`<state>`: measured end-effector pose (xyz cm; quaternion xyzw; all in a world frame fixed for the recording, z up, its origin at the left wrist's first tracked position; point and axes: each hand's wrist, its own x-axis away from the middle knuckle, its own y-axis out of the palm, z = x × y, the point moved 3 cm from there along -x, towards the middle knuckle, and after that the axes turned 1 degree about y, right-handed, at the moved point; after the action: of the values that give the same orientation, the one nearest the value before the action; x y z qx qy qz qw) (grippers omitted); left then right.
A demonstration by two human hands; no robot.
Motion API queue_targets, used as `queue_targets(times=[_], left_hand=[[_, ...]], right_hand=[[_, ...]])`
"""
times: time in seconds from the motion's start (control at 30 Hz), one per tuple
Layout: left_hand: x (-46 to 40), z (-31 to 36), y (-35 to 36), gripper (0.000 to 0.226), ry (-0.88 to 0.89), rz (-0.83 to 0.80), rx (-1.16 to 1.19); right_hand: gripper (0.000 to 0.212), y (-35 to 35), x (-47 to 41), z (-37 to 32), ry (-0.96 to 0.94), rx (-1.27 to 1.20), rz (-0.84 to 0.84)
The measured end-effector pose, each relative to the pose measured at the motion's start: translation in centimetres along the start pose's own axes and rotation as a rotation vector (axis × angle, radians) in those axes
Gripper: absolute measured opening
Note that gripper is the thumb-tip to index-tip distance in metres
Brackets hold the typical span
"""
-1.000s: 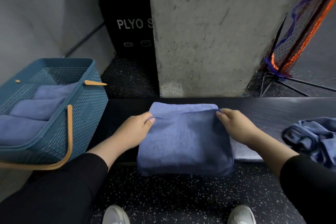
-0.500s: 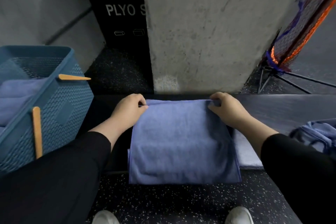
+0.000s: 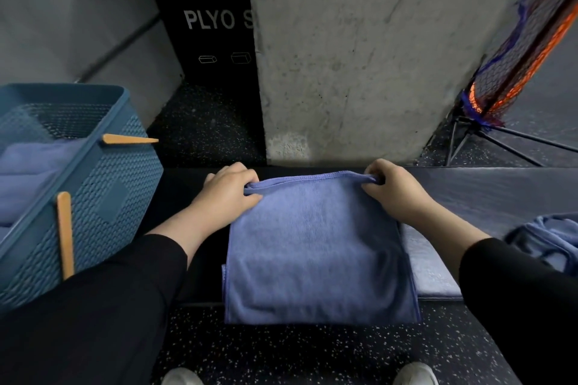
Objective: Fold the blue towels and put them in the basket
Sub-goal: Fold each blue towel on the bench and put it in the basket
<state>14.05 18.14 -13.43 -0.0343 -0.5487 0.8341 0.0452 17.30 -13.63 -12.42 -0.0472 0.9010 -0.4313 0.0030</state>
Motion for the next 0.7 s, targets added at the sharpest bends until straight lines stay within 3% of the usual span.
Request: queue_targets(times=[0.13, 0.27, 0.43, 0.6, 0.7], left_hand=[[0.7, -0.2, -1.6, 0.033, 0.125, 0.112, 0.047], [2.2, 0.1, -3.9, 0.034, 0.191, 0.158, 0.174], [4.4, 1.1, -6.8, 0.038, 0.072, 0.215, 0.364], [7.9, 2.7, -9.7, 0.043, 0.043, 0.298, 0.263], [9.6, 3.6, -10.8, 0.036, 0.047, 0.333, 0.192]], right_hand=[[0.016, -1.3, 0.9, -1.1, -0.042, -0.223, 0.019], [0.023, -3.2, 2.4, -2.5, -0.116, -0.225, 0.024], [0.024, -6.2, 4.9, -4.1, -0.144, -0.138, 0.078], [0.028, -8.8, 7.6, -5.8, -0.176, -0.114, 0.144], [0.01, -9.8, 9.4, -6.6, -0.178, -0.05, 0.16]])
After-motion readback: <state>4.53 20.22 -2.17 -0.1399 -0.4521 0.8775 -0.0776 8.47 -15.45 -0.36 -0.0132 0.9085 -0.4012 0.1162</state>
